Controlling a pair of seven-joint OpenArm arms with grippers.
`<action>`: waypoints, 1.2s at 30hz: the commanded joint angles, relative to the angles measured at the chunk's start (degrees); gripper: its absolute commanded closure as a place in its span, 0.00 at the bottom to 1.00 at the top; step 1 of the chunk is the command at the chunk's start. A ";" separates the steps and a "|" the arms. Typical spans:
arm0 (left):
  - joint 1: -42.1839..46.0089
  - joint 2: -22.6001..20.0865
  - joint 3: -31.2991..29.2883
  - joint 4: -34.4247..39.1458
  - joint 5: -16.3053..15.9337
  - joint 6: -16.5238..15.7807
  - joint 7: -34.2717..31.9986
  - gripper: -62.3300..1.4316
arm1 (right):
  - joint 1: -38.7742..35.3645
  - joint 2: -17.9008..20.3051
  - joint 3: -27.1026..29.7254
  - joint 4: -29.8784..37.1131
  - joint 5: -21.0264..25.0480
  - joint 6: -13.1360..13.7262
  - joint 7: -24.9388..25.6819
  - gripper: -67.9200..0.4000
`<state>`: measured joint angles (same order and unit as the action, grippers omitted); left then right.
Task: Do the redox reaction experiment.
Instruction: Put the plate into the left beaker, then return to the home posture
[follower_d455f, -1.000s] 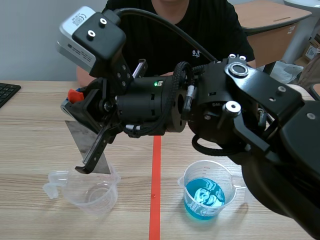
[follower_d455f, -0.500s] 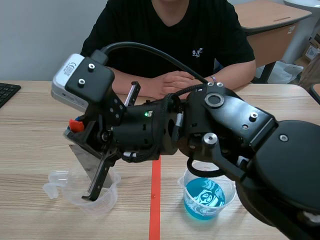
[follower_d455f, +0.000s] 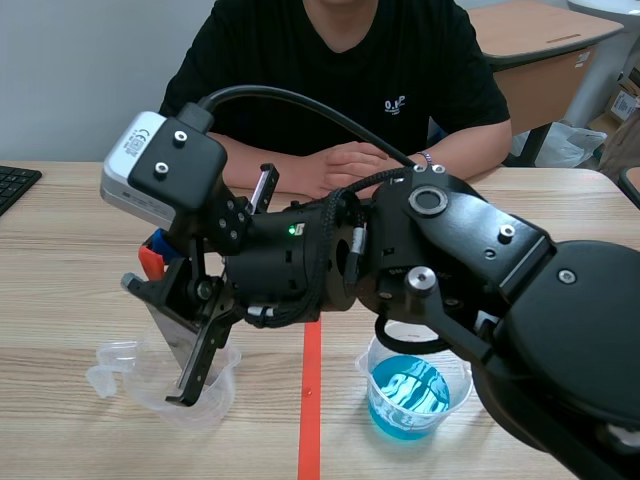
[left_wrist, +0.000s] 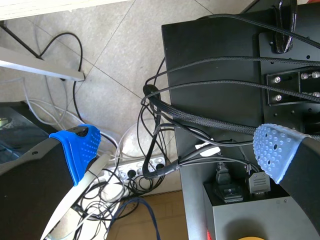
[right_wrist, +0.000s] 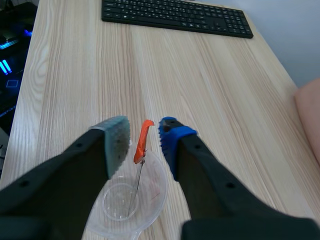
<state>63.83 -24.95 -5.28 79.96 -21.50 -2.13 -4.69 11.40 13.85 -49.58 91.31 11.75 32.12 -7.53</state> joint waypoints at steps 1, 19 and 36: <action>0.46 0.00 0.13 0.76 -0.15 -0.15 -0.61 0.00 | 0.66 -0.09 0.37 0.76 0.20 0.61 0.85 0.65; 0.48 -0.02 0.13 0.76 -0.15 -0.15 -0.17 0.00 | -0.11 -0.52 -3.74 0.92 2.14 6.93 3.04 0.00; 0.48 -0.02 0.13 0.76 -0.13 -0.13 -0.17 0.00 | -7.32 10.45 -0.42 21.11 8.41 -3.28 5.68 0.00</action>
<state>63.83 -24.95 -5.28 79.96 -21.50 -2.13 -4.51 4.10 23.18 -51.55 112.51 19.75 29.50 -2.81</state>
